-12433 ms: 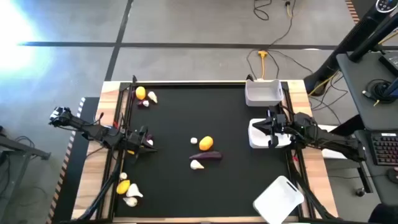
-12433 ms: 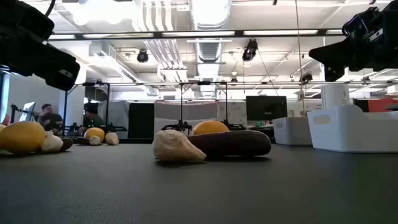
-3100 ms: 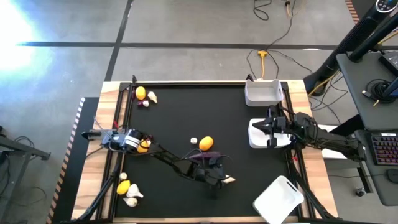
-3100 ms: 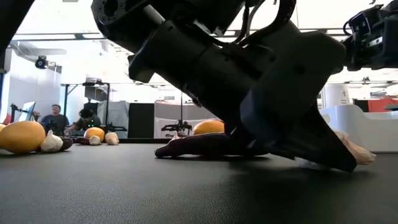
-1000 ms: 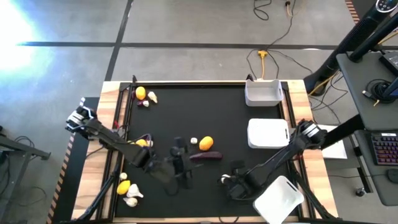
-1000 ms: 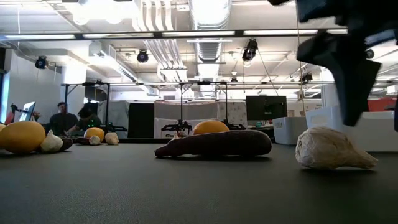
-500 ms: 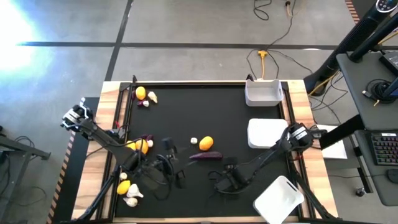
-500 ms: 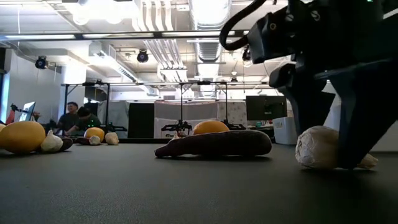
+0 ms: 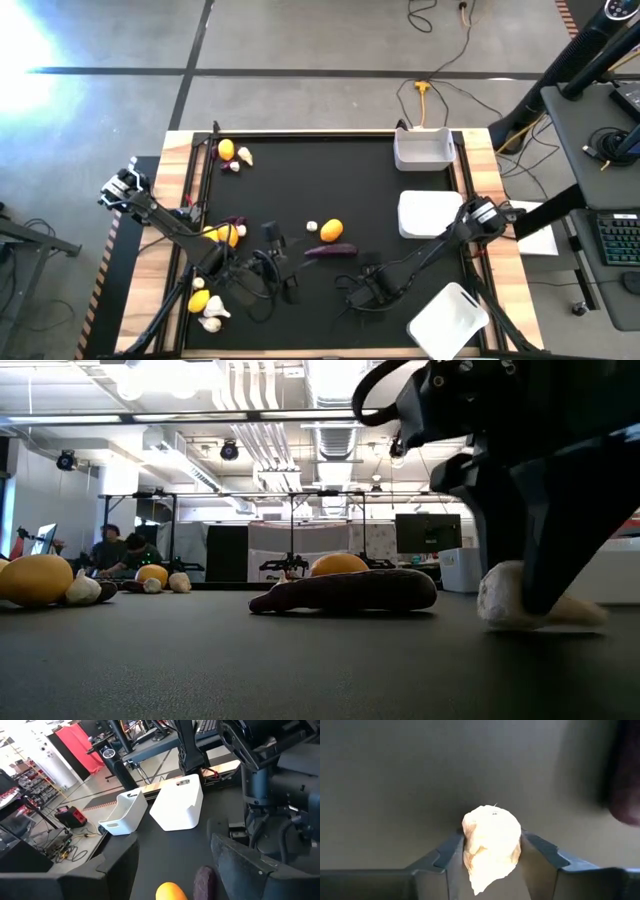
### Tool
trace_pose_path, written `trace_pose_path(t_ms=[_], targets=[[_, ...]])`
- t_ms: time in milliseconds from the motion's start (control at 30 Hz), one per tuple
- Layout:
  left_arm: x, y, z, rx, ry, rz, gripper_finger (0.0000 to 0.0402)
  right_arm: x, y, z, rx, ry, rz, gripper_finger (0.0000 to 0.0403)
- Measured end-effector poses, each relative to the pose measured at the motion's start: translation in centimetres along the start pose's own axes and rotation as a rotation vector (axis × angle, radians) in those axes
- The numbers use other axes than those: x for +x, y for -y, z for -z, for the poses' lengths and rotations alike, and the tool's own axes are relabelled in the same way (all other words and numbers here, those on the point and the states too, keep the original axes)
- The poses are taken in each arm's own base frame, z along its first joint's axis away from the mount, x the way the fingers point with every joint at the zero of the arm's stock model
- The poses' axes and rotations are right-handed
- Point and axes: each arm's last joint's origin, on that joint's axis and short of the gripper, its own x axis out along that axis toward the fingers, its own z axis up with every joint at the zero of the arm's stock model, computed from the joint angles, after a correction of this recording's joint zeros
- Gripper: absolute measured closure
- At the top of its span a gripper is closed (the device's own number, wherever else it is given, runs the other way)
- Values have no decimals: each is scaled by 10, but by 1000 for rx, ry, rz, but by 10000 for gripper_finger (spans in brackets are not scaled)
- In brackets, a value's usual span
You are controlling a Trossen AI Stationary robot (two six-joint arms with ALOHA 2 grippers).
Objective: Sort produce into baskets
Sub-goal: Put the garlic into the top white bin
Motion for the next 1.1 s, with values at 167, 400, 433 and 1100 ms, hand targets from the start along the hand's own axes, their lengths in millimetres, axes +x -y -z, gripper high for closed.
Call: trace_pose_path(t_ms=[167,400,433,1100], targets=[[2,-2,0,17,-2,-10,171,-38,12,10,30,-35,31,264],[11,-9,0,2,-13,-39,171,-109,54,55,202,-65,346,259],[12,-9,1,-2,-14,-43,171,-117,61,63,237,-55,388,259],[20,-15,2,-31,-27,-70,171,-57,169,169,829,59,313,260]])
